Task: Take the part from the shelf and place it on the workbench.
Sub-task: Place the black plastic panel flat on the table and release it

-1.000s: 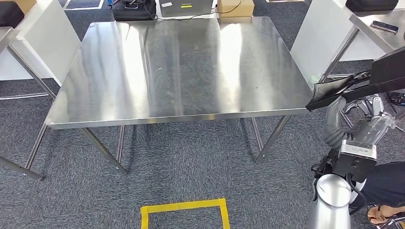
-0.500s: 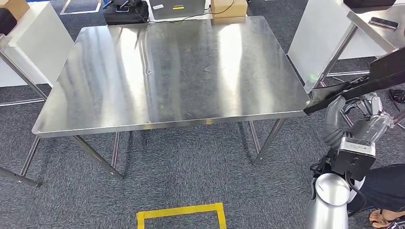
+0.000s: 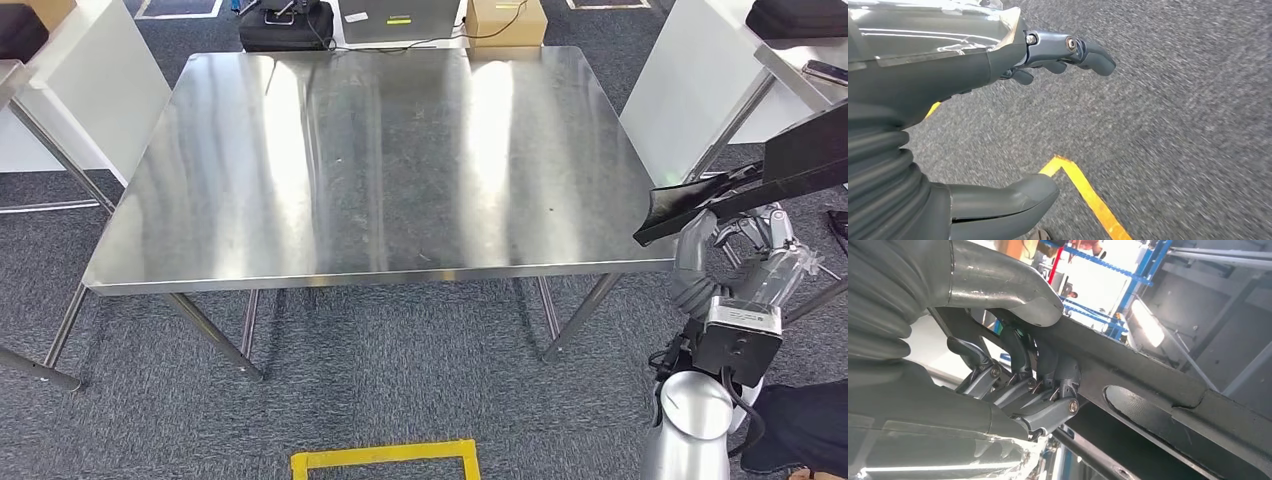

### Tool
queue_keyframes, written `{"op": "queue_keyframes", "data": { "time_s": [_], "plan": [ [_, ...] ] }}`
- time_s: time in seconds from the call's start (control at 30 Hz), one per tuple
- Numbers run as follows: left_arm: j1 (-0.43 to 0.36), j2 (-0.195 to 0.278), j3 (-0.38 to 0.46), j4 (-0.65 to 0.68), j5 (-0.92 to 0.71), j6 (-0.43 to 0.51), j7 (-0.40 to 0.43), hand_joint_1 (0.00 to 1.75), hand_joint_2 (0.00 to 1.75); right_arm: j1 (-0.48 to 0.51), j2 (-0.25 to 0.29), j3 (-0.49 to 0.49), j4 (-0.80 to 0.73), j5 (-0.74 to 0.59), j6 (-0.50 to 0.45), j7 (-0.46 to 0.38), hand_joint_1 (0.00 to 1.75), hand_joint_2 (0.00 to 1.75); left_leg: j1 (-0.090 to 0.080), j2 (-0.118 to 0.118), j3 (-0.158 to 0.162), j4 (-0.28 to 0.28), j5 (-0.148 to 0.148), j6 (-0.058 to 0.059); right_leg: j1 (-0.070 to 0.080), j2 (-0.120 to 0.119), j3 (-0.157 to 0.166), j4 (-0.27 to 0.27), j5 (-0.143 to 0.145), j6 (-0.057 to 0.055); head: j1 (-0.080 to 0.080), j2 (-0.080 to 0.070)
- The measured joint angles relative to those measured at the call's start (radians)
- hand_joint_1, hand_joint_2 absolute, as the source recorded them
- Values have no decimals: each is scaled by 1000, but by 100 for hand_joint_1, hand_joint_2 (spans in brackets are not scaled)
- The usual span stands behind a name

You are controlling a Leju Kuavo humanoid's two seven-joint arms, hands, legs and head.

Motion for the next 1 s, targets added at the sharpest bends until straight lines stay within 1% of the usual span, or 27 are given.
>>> {"op": "queue_keyframes", "data": {
  "time_s": [0.03, 0.07, 0.13, 0.2, 0.23, 0.27, 0.3, 0.33, 0.37, 0.4, 0.43, 0.47, 0.5, 0.53, 0.57, 0.63, 0.67, 0.7, 0.73, 0.77, 0.8, 0.83, 0.87, 0.9, 0.93, 0.97, 1.0],
  "plan": [
    [0, 0, 0, 0, 0, 0, 0, 0, 175, 1, 0, 0, 0, -1, 2, -1, 175, 175, -3, -2, 5, 2, -9, -5, 1, 0, 22, -54, 28, -4, 0, 0],
    [0, 0, 1, 0, 1, 0, 0, 0, 175, 4, 0, 0, 1, -2, 3, -2, 175, 175, -6, -3, 7, 3, -15, -9, 2, 0, 35, -85, 43, -12, -1, 0],
    [0, -1, 1, 0, 2, 0, 0, 0, 175, 7, 0, 0, 1, -3, 4, -4, 175, 175, -7, -4, 10, 1, -23, -17, 4, 1, 41, -94, 44, -33, -2, 0],
    [-1, -2, 2, 0, 2, 0, -2, 0, 175, 8, -1, 1, 1, -7, 4, -7, 175, 175, -3, -1, 7, 16, -36, -27, -2, 1, 48, -97, 41, -46, -3, 0],
    [-1, -2, 2, 0, 2, 0, -3, 0, 175, 8, -1, 1, 1, -10, 4, -8, 175, 175, -1, 2, -8, 48, -53, -34, -6, 1, 54, -99, 38, -54, -4, 0],
    [-1, -2, 2, 0, 2, 0, -4, 0, 175, 8, -1, 1, 2, -13, 4, -10, 175, 175, 1, 4, -36, 102, -77, -40, -9, 0, 60, -99, 34, -62, -4, 0],
    [0, -2, 2, 0, 2, 0, -5, 0, 175, 8, -1, 2, 2, -15, 4, -11, 175, 175, 3, 7, -75, 170, -104, -45, -9, 0, 64, -99, 29, -70, -5, 0],
    [0, -2, 2, 0, 2, 0, -5, 0, 175, 8, -1, 2, 4, -16, 4, -12, 175, 175, 5, 7, -118, 237, -125, -48, -8, -1, 67, -99, 25, -74, -5, 0],
    [1, -2, 2, 0, 2, 0, -6, 0, 175, 9, -1, 3, 5, -18, 3, -12, 175, 175, 7, 8, -153, 283, -131, -51, -8, -1, 71, -99, 21, -76, -5, 0],
    [2, -3, 2, 0, 2, 0, -6, 0, 175, 9, -1, 3, 7, -19, 3, -12, 175, 175, 9, 8, -170, 292, -115, -52, -8, 0, 76, -99, 16, -75, -5, 0],
    [3, -2, 3, 0, 1, 0, -5, 0, 175, 9, -1, 3, 8, -19, 2, -12, 175, 175, 10, 9, -166, 261, -80, -52, -9, 2, 83, -99, 11, -72, -5, 0],
    [3, -2, 3, 0, 1, 0, -5, 0, 175, 9, -1, 3, 8, -20, 1, -12, 175, 175, 11, 11, -144, 198, -33, -50, -9, 3, 92, -99, 4, -68, -5, 0],
    [3, -1, 3, 0, 1, 0, -5, 0, 175, 9, -1, 3, 8, -20, 1, -12, 175, 175, 11, 12, -115, 130, 6, -47, -9, 4, 99, -100, -2, -63, -4, 0],
    [2, -1, 2, 0, 1, -1, -5, 0, 175, 9, -1, 3, 8, -20, 0, -12, 175, 175, 10, 12, -88, 73, 29, -43, -7, 4, 105, -99, -8, -57, -4, 0],
    [1, 0, 2, 0, 0, -1, -5, 0, 175, 8, -1, 3, 8, -21, 0, -12, 175, 175, 7, 12, -71, 39, 38, -38, -4, 4, 107, -99, -13, -51, -4, 0],
    [1, 0, 2, 0, -1, -3, -5, 0, 175, 9, -2, 3, 8, -22, -2, -12, 175, 175, 0, 11, -63, 26, 30, -28, 0, 4, 110, -102, -17, -40, -4, 0],
    [1, 1, 2, 0, -4, -3, -5, 0, 175, 11, -2, 3, 7, -22, -3, -12, 175, 175, 1, 11, -61, 23, 30, -22, -1, 3, 109, -104, -19, -34, -4, 0],
    [1, 1, 2, 0, -6, -5, -5, 0, 175, 13, -3, 3, 6, -22, -6, -12, 175, 175, 2, 10, -56, 19, 30, -15, -1, 3, 107, -97, -25, -30, -4, 0],
    [2, 1, 2, 0, -9, -7, -6, 0, 175, 16, -4, 3, 4, -23, -8, -12, 175, 175, 4, 10, -50, 13, 30, -8, -1, 2, 97, -74, -36, -28, -3, 0],
    [1, 2, 2, 0, -13, -9, -6, 0, 175, 20, -7, 3, 1, -24, -12, -13, 175, 175, 6, 10, -44, 9, 28, -1, -1, 2, 71, -26, -56, -30, -2, 0],
    [1, 3, 2, 0, -15, -11, -6, 0, 175, 28, -9, 2, -1, -27, -14, -13, 175, 175, 5, 10, -40, 7, 25, 4, -1, 2, 36, 42, -79, -33, -1, 0],
    [1, 4, 2, 0, -17, -13, -6, 0, 175, 37, -11, 1, -4, -31, -16, -13, 175, 175, 4, 10, -37, 7, 21, 8, 0, 2, -8, 115, -100, -35, -1, 0],
    [1, 5, 2, 0, -19, -14, -6, 0, 175, 49, -13, 1, -6, -36, -18, -14, 175, 175, 3, 9, -34, 8, 18, 10, 0, 2, -46, 173, -112, -35, 0, 0],
    [2, 6, 2, 0, -19, -15, -6, 0, 175, 60, -14, 0, -9, -40, -18, -15, 175, 175, 2, 8, -29, 8, 14, 11, 0, 2, -67, 195, -108, -30, 0, 0],
    [2, 6, 2, 0, -19, -16, -5, 0, 175, 70, -16, 0, -12, -44, -18, -16, 175, 175, 2, 7, -23, 8, 9, 10, 0, 2, -65, 172, -85, -22, 0, 0],
    [3, 7, 2, 0, -19, -17, -5, 0, 175, 76, -17, 0, -16, -47, -18, -17, 175, 175, 2, 5, -15, 8, 4, 9, 0, 2, -44, 111, -50, -14, 0, 0],
    [3, 7, 2, 0, -20, -18, -5, 0, 175, 79, -19, 0, -20, -49, -18, -18, 175, 175, 1, 5, -7, 8, -3, 6, 0, 2, -13, 34, -13, -8, 0, 0]
  ]
}}
